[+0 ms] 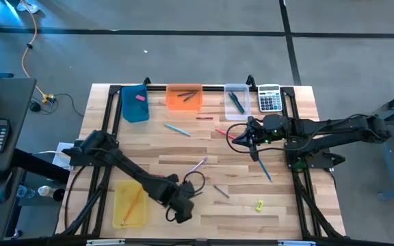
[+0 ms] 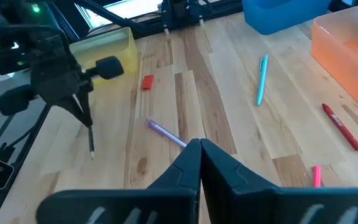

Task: Sort crayons/erasers/pens/pencils in bins
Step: Put the black pencil into the yellow bin, then put the blue pencil into the yellow bin

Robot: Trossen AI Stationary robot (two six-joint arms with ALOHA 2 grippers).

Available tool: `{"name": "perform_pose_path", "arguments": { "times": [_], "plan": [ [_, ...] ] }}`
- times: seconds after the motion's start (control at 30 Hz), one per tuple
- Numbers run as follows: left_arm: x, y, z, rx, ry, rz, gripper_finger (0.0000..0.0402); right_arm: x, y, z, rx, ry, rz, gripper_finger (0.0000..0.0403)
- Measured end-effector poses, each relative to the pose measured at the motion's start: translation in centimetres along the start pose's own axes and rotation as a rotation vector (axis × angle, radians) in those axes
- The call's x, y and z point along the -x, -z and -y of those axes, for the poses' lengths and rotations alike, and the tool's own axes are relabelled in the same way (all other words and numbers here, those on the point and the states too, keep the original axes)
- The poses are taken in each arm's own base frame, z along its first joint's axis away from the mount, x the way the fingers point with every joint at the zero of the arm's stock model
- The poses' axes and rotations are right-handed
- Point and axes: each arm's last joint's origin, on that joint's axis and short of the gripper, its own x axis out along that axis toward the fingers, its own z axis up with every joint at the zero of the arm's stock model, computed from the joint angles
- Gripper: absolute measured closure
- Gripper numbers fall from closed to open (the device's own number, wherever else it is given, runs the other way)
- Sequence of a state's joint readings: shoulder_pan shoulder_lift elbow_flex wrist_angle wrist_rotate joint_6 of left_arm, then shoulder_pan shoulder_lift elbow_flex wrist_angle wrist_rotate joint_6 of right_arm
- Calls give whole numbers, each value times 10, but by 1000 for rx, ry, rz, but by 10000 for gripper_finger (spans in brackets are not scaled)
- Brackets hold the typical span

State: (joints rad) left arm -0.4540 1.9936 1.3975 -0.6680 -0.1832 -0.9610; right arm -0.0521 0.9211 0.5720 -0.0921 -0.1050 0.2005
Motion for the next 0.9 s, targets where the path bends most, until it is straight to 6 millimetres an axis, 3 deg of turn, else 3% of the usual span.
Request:
{"name": "perform_pose_path", "arguments": {
  "times": [0.37,0.67,0.8,0.9],
  "plan": [
    [58,45,16,280,-16,87,401,0,0,0,4,-1,3,403],
    [98,90,9,421,-124,112,401,0,-1,0,27,-2,8,403],
    [101,95,8,399,-134,107,401,0,-1,0,27,-2,8,403],
    [98,85,5,373,-138,105,401,0,-1,0,27,-2,7,403]
  ]
}}
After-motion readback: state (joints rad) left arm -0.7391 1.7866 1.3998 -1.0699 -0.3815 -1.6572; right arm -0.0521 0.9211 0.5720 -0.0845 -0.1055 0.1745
